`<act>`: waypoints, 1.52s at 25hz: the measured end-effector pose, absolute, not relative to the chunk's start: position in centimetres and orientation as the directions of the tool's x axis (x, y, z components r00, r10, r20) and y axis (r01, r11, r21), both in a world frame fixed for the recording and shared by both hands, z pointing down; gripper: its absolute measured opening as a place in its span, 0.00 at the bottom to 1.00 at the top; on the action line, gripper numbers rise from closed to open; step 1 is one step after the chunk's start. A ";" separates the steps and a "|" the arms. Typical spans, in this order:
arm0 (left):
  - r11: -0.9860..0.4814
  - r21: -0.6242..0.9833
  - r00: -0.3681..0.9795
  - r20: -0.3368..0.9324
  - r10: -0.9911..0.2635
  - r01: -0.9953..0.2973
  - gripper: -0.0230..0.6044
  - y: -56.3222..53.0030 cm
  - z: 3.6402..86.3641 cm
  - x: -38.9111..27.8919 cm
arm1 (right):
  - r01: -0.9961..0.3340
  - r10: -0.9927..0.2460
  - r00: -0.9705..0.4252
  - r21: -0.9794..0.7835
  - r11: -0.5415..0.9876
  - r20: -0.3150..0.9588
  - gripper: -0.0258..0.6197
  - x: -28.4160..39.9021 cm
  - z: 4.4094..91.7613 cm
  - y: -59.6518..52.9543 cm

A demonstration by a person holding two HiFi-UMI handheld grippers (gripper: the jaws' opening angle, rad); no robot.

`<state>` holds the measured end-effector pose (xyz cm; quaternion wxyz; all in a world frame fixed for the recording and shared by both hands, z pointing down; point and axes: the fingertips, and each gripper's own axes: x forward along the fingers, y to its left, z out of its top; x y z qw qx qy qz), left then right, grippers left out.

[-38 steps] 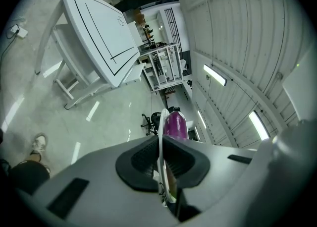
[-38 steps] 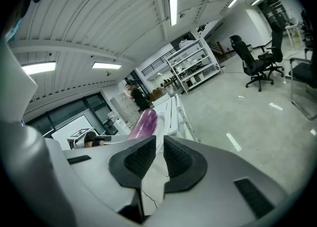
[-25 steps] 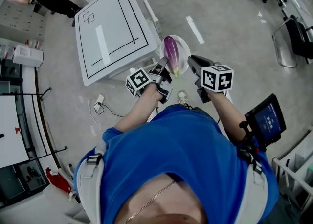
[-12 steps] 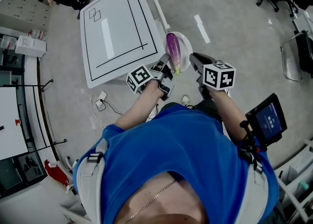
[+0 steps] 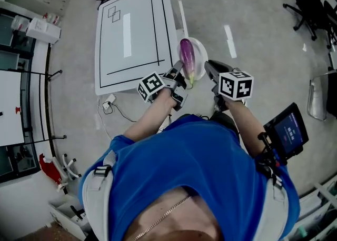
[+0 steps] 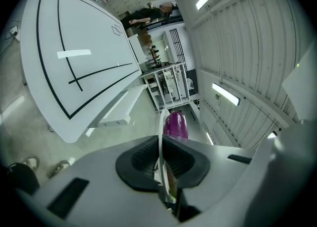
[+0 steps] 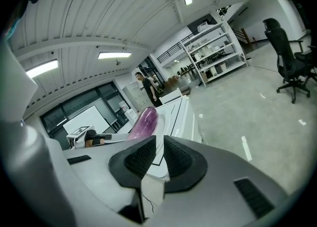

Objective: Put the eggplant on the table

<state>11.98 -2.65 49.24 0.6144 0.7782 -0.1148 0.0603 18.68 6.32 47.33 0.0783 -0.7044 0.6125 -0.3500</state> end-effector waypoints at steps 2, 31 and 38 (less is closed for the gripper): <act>-0.208 0.944 0.963 0.232 -0.138 -0.258 0.08 -3.4 49.1 13.4 | -0.818 -0.917 -0.026 -0.535 -0.210 0.399 0.11 20.4 47.1 5.4; -0.113 0.946 0.865 0.226 -0.448 -0.305 0.08 -17.8 49.1 20.0 | -0.857 -0.859 -0.303 -0.512 0.055 0.413 0.11 29.6 46.7 -12.0; -0.097 0.941 0.843 0.241 -0.481 -0.324 0.08 -23.7 50.7 18.9 | -0.857 -0.833 -0.340 -0.509 0.083 0.437 0.11 28.8 48.7 -18.5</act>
